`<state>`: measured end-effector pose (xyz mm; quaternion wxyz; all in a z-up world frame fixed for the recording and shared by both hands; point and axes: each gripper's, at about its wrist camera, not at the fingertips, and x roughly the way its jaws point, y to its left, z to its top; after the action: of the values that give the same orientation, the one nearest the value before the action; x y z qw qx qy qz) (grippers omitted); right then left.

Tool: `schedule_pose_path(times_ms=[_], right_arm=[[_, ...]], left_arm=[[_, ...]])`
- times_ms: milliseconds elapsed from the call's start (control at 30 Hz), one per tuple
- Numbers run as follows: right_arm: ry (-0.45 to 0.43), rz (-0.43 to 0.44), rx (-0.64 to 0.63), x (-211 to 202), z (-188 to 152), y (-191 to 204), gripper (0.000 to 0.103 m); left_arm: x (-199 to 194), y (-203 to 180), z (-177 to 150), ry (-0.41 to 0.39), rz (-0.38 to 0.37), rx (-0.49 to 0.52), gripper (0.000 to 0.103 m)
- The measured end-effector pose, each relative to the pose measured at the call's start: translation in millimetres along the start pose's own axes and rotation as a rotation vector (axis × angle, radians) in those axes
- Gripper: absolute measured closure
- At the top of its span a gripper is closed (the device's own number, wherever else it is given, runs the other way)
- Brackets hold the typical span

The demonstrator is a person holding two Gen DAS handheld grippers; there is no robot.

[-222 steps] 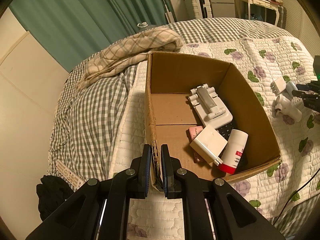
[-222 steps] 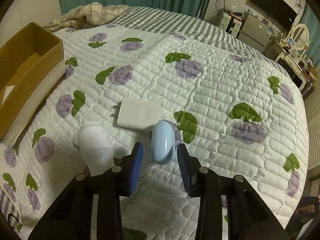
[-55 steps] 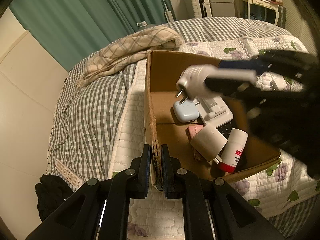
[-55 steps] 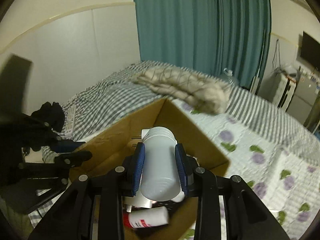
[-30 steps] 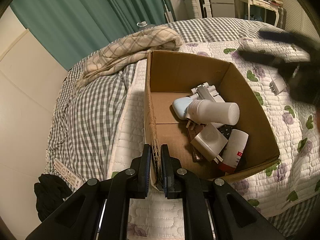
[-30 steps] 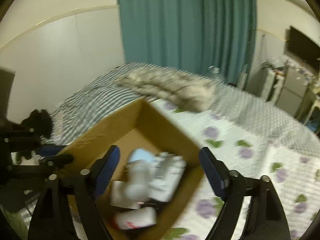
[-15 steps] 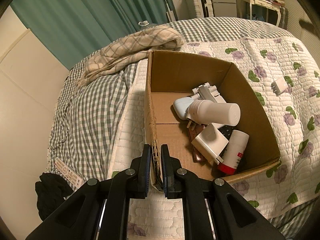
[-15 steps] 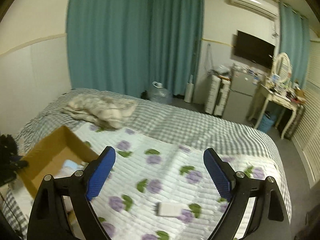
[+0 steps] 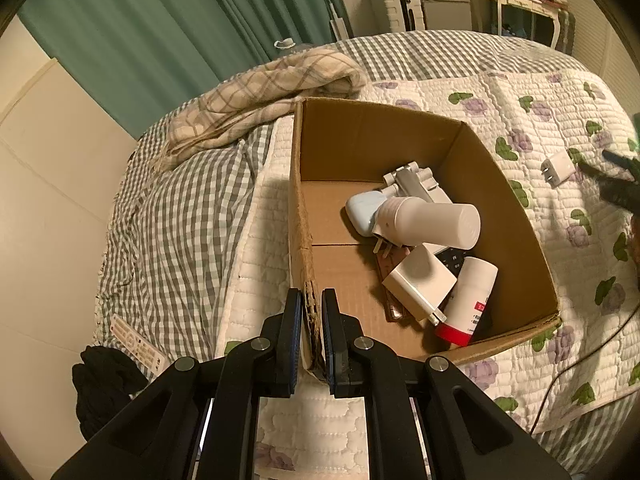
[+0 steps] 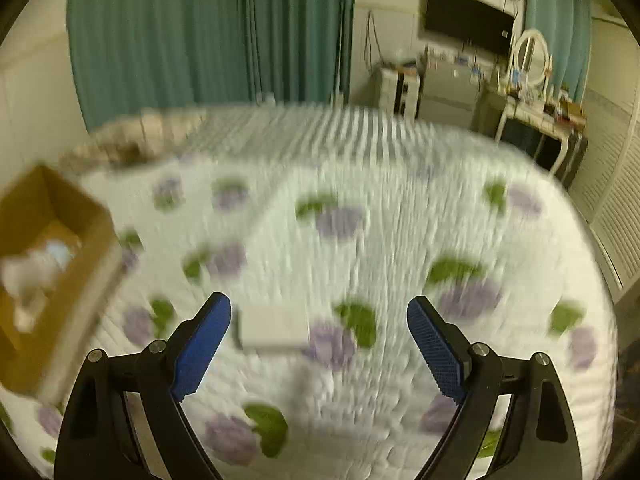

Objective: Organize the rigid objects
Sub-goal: 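Grasp the white power adapter with the right gripper and lift it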

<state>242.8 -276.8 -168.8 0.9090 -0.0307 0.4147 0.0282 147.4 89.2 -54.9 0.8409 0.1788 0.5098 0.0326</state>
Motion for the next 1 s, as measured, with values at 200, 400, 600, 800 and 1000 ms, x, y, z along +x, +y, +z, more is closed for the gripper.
schedule_pose_path(times_ms=[200,400,600,800,1000], right_arm=[[0.045,0.047,0.007,12,-1,-3,0.013],[0.101,0.071,0.002,27,-2,2,0.013],[0.148,0.105,-0.05,50,0,22,0.021],[0.157,0.094,-0.067,59,0,29,0.046],[0.136,0.088,-0.069,52,-2,29,0.05]], left_arm=[[0,-2,2,0.009,0.011,-0.003,0.094],[0,-4,2,0.01,0.027,0.001,0.094],[0,-5,2,0.01,0.026,-0.001,0.094],[1,-5,2,0.01,0.023,-0.002,0.094],[0,-6,3,0.009,0.022,-0.001,0.094]])
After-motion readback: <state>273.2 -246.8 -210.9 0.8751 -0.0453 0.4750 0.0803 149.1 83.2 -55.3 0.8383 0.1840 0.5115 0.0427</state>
